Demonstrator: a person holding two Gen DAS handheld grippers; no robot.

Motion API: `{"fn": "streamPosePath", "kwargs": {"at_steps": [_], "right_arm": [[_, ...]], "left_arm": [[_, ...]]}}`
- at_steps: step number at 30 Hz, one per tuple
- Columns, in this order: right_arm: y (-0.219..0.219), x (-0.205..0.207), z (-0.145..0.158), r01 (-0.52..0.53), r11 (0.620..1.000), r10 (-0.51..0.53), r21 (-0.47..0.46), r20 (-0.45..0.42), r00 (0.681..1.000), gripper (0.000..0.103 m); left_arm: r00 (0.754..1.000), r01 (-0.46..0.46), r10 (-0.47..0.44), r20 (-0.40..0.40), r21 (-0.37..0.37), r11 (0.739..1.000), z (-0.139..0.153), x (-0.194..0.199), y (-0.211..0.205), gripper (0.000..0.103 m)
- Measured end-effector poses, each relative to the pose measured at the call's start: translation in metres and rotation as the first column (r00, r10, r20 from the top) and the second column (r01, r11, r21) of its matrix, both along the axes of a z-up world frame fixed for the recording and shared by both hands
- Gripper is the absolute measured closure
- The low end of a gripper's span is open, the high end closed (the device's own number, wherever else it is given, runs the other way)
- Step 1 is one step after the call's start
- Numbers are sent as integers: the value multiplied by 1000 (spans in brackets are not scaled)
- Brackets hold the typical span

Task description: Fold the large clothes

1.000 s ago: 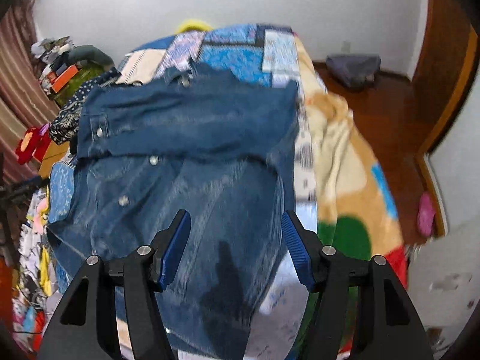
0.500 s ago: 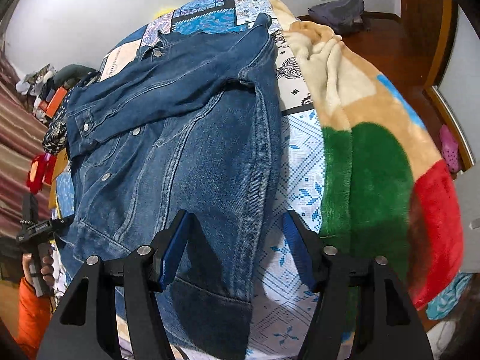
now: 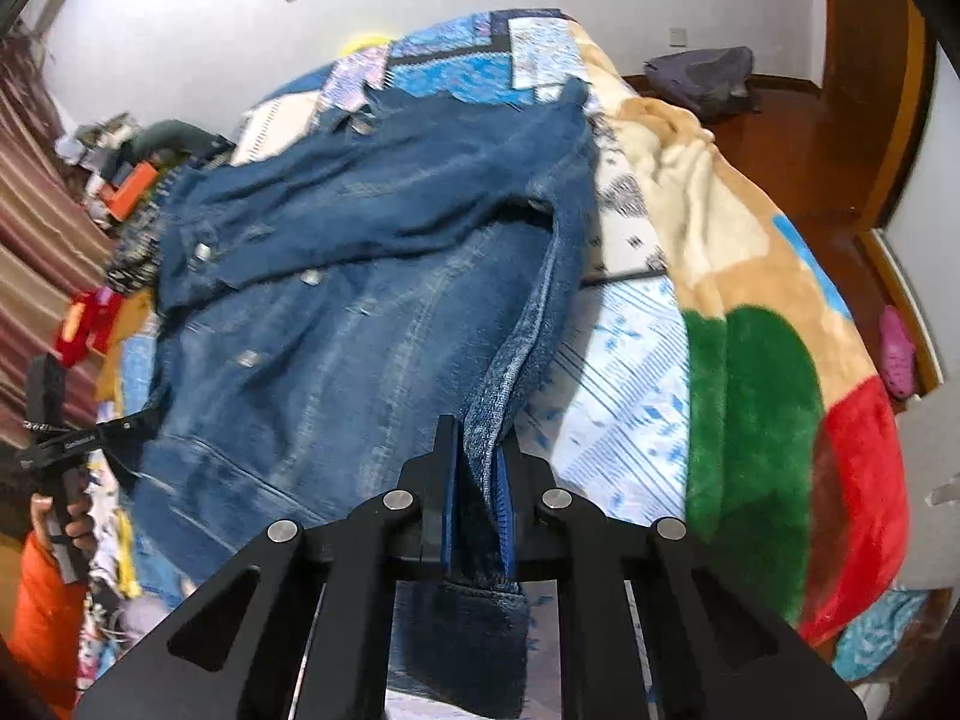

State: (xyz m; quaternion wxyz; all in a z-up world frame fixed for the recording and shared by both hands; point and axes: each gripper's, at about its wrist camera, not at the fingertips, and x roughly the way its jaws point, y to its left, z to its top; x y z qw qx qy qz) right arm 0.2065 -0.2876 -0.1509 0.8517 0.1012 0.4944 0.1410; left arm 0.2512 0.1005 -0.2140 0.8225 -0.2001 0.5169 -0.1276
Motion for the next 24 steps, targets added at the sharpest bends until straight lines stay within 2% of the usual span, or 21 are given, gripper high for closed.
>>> {"fn": "streamPosePath", "kwargs": {"at_steps": [5, 8, 13, 16, 18, 19, 20, 22, 24], "right_arm": [[12, 13, 27, -60, 996, 55, 71, 67, 996, 95], [27, 29, 52, -106, 994, 99, 40, 143, 985, 95], [37, 72, 88, -109, 994, 106, -2, 246, 963, 95], [26, 114, 98, -59, 998, 49, 32, 268, 962, 95], [19, 142, 94, 0, 999, -11, 44, 264, 964, 95], [14, 158, 87, 30, 998, -41, 47, 254, 966, 95], [10, 173, 78, 54, 997, -66, 57, 231, 971, 95], [3, 202, 50, 96, 993, -106, 66, 161, 981, 94], [-2, 227, 14, 114, 988, -119, 100, 48, 992, 94]], "left_arm": [[992, 23, -15, 128, -59, 998, 57, 15, -2, 86], [981, 37, -20, 194, -84, 996, 91, 41, 6, 88], [962, -16, 32, 271, -60, 998, 134, 95, 22, 89], [949, -110, 109, 297, -11, 994, 143, 138, 32, 89], [933, -196, 167, 319, 60, 979, 143, 163, 40, 89], [923, -242, 193, 334, 113, 964, 139, 176, 42, 94], [911, -302, 221, 349, 199, 932, 131, 191, 44, 103], [912, -340, 236, 337, 296, 893, 114, 209, 49, 103], [934, -310, 228, 276, 305, 900, 91, 225, 58, 103]]}}
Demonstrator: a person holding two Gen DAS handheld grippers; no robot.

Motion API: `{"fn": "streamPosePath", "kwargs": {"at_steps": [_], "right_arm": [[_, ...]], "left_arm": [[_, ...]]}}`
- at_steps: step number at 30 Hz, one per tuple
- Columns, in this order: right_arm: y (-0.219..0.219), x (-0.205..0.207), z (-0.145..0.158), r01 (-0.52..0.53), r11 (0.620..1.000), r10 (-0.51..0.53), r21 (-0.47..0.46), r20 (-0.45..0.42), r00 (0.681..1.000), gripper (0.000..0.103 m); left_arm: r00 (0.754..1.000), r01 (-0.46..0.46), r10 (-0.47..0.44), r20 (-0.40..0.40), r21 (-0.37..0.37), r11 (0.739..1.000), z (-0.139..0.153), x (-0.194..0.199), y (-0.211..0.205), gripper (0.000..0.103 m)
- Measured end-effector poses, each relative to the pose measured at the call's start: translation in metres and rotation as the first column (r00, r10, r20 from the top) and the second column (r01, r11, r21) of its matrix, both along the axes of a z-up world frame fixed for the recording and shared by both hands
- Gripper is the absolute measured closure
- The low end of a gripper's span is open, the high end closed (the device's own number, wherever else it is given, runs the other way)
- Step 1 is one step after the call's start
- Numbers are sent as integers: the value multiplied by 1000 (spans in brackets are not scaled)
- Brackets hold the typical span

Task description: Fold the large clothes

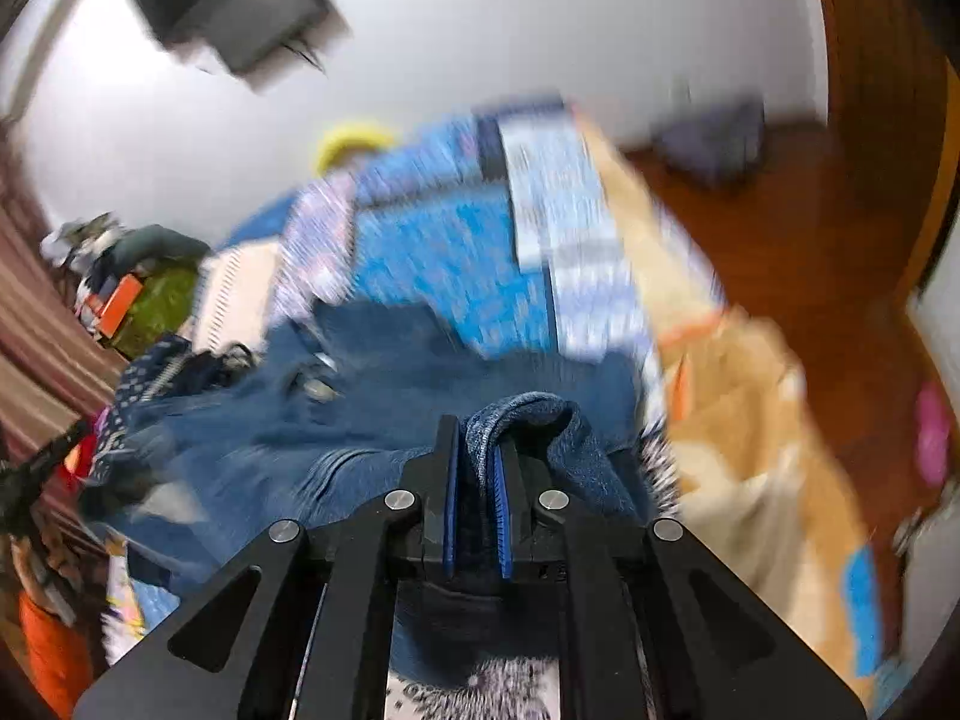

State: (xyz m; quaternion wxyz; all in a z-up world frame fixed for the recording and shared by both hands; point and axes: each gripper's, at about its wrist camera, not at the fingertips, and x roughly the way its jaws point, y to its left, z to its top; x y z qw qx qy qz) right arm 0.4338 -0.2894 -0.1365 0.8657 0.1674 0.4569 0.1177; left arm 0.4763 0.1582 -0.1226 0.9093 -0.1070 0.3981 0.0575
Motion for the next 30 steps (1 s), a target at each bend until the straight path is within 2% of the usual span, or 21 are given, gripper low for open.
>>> {"fn": "streamPosePath", "kwargs": {"at_steps": [2, 4, 8, 11, 14, 16, 18, 20, 25, 30], "right_arm": [[4, 15, -31, 7, 1000, -9, -25, -93, 996, 94], [10, 18, -43, 12, 996, -21, -91, -102, 995, 93], [11, 9, -37, 11, 997, -19, -80, -100, 995, 85], [1, -3, -20, 22, 997, -28, -75, -75, 997, 76], [2, -11, -3, 11, 994, -14, -111, -23, 1000, 66], [5, -22, 7, -12, 989, 13, -148, 10, 1000, 59], [12, -36, 15, -43, 984, 50, -171, 36, 998, 56], [17, -41, 16, -77, 981, 84, -175, 35, 996, 55], [42, -55, -2, -187, 967, 185, -172, -29, 982, 55], [69, -55, -36, -278, 944, 259, -175, -124, 958, 55]], "left_arm": [[998, 9, -9, -69, -1, 1000, -20, 10, 4, 103], [996, 22, -22, -88, 3, 1000, -32, 5, 4, 103], [994, 62, -62, -85, 6, 998, -33, -12, 1, 103], [993, 102, -99, -64, 60, 993, -22, -34, -15, 99], [987, 153, -147, -61, 114, 982, -11, -57, -32, 88], [984, 174, -165, -66, 151, 973, -7, -67, -42, 73], [980, 195, -187, -62, 167, 966, -5, -79, -51, 61], [976, 216, -207, -66, 185, 959, -6, -90, -60, 59], [950, 307, -287, -123, 193, 932, -28, -103, -85, 59], [903, 403, -345, -255, 231, 886, -68, -87, -109, 59]]}}
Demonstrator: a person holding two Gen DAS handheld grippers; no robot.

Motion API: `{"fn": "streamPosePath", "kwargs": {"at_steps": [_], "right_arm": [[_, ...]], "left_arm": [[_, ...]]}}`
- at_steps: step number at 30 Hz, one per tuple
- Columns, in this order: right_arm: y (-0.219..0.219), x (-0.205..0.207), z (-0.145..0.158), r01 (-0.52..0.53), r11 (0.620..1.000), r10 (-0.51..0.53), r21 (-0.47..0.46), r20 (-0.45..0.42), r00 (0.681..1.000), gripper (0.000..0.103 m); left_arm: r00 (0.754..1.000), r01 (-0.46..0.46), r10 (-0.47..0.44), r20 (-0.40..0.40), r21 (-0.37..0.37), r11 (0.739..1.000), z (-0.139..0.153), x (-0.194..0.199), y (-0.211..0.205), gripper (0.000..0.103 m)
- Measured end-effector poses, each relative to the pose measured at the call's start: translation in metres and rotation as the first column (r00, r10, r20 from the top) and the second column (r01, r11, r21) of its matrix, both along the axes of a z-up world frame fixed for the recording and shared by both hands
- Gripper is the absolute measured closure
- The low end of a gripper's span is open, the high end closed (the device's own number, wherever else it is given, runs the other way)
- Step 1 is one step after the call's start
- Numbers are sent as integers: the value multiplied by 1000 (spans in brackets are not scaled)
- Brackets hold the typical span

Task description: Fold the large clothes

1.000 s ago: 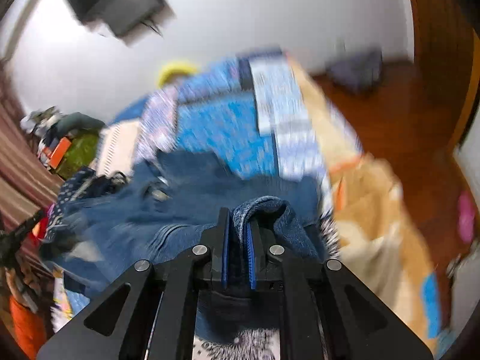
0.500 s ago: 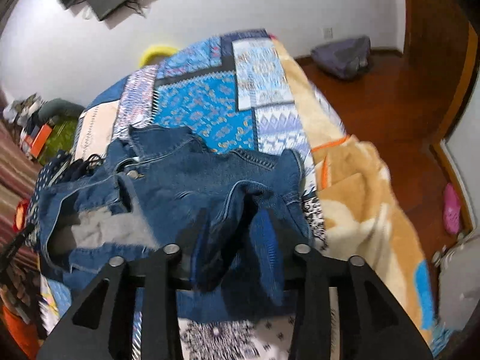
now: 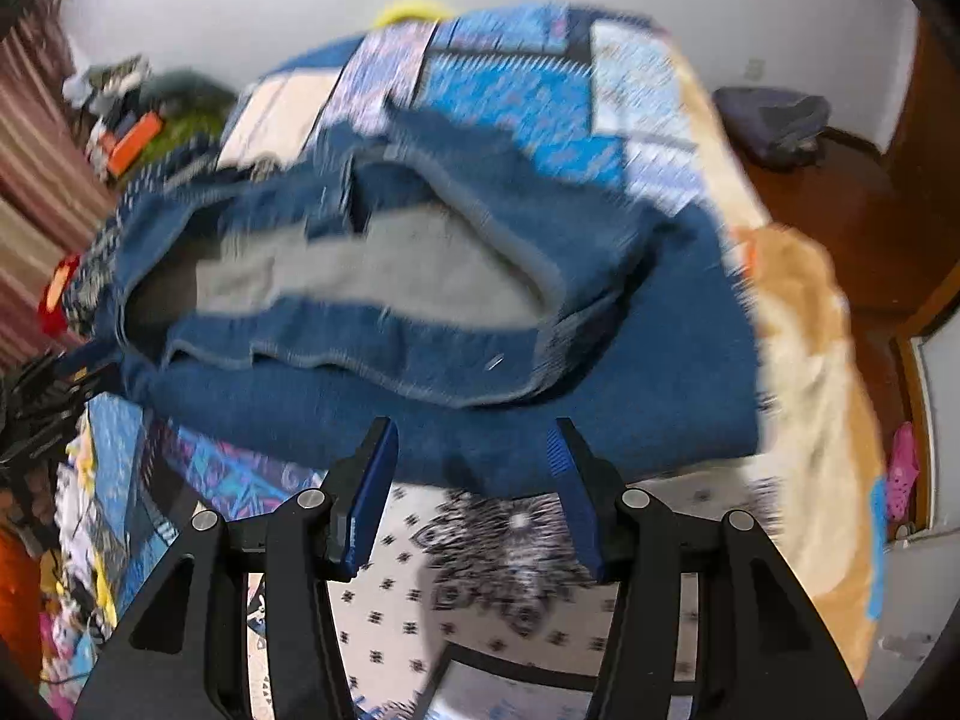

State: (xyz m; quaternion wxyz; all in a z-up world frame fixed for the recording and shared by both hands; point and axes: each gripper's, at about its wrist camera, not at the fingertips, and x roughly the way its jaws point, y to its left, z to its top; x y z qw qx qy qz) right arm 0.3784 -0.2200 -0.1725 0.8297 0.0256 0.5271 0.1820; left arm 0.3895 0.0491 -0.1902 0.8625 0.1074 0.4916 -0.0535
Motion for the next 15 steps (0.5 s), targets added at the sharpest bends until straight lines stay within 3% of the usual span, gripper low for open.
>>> {"fn": "streamPosePath", "kwargs": {"at_steps": [4, 8, 11, 13, 15], "right_arm": [[31, 12, -25, -44, 999, 44, 0, -75, 996, 55], [66, 34, -33, -106, 994, 104, -21, -85, 991, 50], [80, 61, -33, -129, 992, 127, -15, -88, 988, 50], [80, 83, -27, -106, 994, 105, -1, -73, 992, 50], [77, 105, -9, -24, 999, 25, -34, 29, 999, 50]], "left_arm": [[999, 3, -5, -35, -50, 999, -9, 31, -2, 59], [999, -40, 41, 3, -129, 991, 4, 70, 5, 59], [995, -93, 97, 25, -120, 988, 11, 100, 14, 62], [990, -137, 141, 11, -171, 976, 16, 122, 26, 65], [984, -176, 178, -16, -258, 950, 22, 138, 37, 66]]}}
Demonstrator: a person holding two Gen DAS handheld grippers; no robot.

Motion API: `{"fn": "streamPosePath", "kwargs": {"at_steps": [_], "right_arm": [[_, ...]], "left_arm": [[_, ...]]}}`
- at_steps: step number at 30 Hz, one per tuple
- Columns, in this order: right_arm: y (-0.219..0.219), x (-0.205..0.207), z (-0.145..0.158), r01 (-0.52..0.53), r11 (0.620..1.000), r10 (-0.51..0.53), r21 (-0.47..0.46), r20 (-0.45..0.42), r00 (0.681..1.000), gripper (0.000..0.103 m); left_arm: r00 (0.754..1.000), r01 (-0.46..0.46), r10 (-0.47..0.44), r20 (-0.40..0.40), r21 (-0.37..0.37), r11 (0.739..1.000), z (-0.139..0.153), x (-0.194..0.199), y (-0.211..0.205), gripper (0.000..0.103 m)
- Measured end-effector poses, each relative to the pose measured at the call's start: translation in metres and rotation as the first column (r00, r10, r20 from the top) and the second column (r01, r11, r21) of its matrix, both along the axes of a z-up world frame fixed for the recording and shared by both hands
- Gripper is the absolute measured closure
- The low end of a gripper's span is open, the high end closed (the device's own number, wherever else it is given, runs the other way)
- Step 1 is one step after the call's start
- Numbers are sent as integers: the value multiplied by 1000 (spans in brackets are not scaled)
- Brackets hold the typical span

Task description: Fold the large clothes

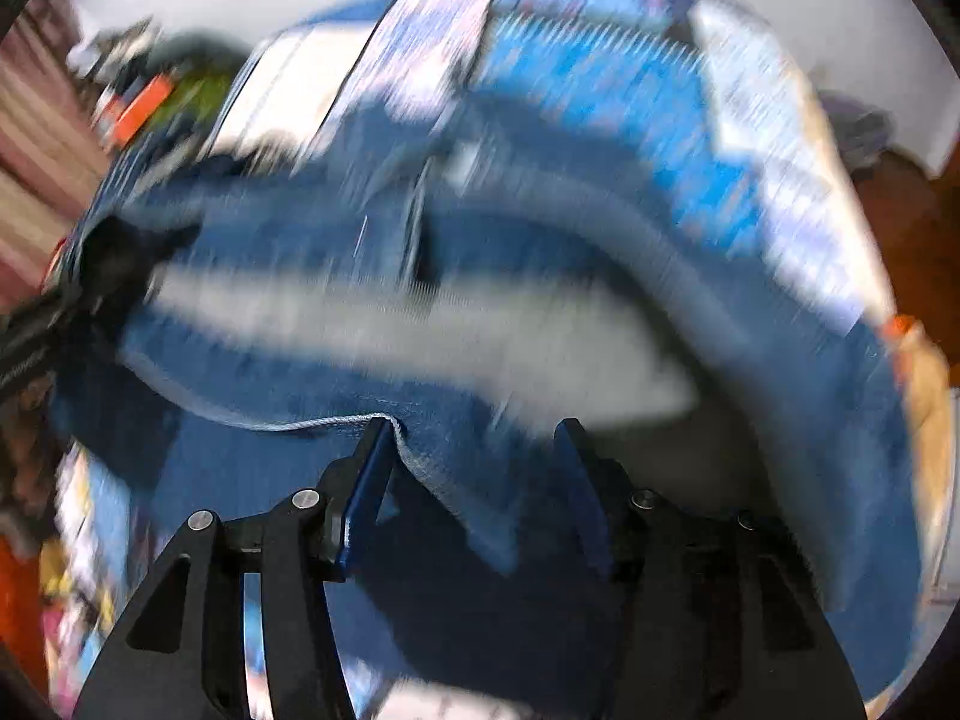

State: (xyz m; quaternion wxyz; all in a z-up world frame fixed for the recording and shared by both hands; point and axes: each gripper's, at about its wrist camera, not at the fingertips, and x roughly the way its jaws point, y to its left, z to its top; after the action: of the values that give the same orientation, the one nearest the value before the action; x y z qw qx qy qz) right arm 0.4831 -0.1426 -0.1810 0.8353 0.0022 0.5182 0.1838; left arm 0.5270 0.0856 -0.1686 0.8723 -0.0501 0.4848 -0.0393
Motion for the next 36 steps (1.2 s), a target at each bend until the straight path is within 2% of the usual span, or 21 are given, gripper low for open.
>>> {"fn": "streamPosePath", "kwargs": {"at_steps": [1, 3, 5, 7, 9, 11, 14, 15, 18, 19, 22, 24, 26, 29, 31, 33, 34, 36], "right_arm": [[-3, 6, 10, 43, 999, -42, -12, 59, 997, 50], [-13, 15, 37, 157, 988, -152, -14, 188, 970, 50], [-23, 17, 55, 188, 981, -194, 47, 231, 954, 50], [-29, 14, 68, 173, 979, -194, 110, 222, 956, 50], [-29, 4, 72, 135, 979, -164, 153, 192, 968, 49], [-29, -14, 68, 54, 978, -82, 203, 133, 988, 47], [-18, -44, 51, -48, 985, 37, 167, 66, 997, 47], [-12, -54, 42, -83, 987, 77, 137, 46, 996, 47], [-10, -79, 9, -146, 988, 147, 51, -18, 989, 47], [-14, -83, 2, -149, 989, 149, 25, -32, 988, 47], [-24, -81, -21, -124, 992, 121, -30, -75, 990, 47], [-31, -73, -25, -117, 993, 116, 1, -88, 989, 47], [-33, -58, -24, -100, 995, 101, 16, -98, 990, 47], [-24, -34, -25, -104, 994, 101, -27, -109, 989, 47], [-17, -9, -33, -104, 993, 94, -63, -143, 985, 47], [-17, 14, -30, -60, 994, 48, -90, -127, 991, 50], [-19, 24, -21, -11, 992, 1, -128, -73, 997, 50], [-28, 36, 4, 76, 990, -70, -119, 54, 996, 49]], "left_arm": [[1000, -25, 25, 3, -58, 998, 5, 5, 6, 66], [997, -72, 74, 4, -191, 979, 13, 7, 20, 66], [993, -113, 119, 0, -296, 948, 14, 6, 31, 66], [991, -130, 135, -9, -325, 937, 12, 4, 33, 66], [992, -122, 124, -11, -280, 952, 7, 0, 28, 66], [994, -110, 110, -10, -212, 971, 4, -7, 22, 66], [997, -73, 73, -9, -106, 992, 0, -25, 9, 64], [998, -55, 55, -1, -68, 996, 0, -32, 4, 60], [999, 7, -7, 43, 19, 1000, 5, -58, -8, 37], [998, 25, -28, 64, 51, 998, 6, -67, -13, 33], [991, 103, -114, 74, 141, 985, 2, -84, -31, 33], [983, 170, -180, 38, 184, 968, -10, -86, -45, 33], [977, 213, -212, -31, 230, 950, -31, -78, -61, 33], [972, 235, -228, -61, 310, 921, -47, -58, -76, 35], [974, 220, -221, -43, 380, 899, -44, -37, -83, 46], [983, 173, -184, -14, 414, 894, -35, -16, -81, 49], [988, 135, -153, 11, 407, 904, -25, -3, -76, 49], [995, 57, -85, 60, 369, 928, -7, 14, -65, 49]]}}
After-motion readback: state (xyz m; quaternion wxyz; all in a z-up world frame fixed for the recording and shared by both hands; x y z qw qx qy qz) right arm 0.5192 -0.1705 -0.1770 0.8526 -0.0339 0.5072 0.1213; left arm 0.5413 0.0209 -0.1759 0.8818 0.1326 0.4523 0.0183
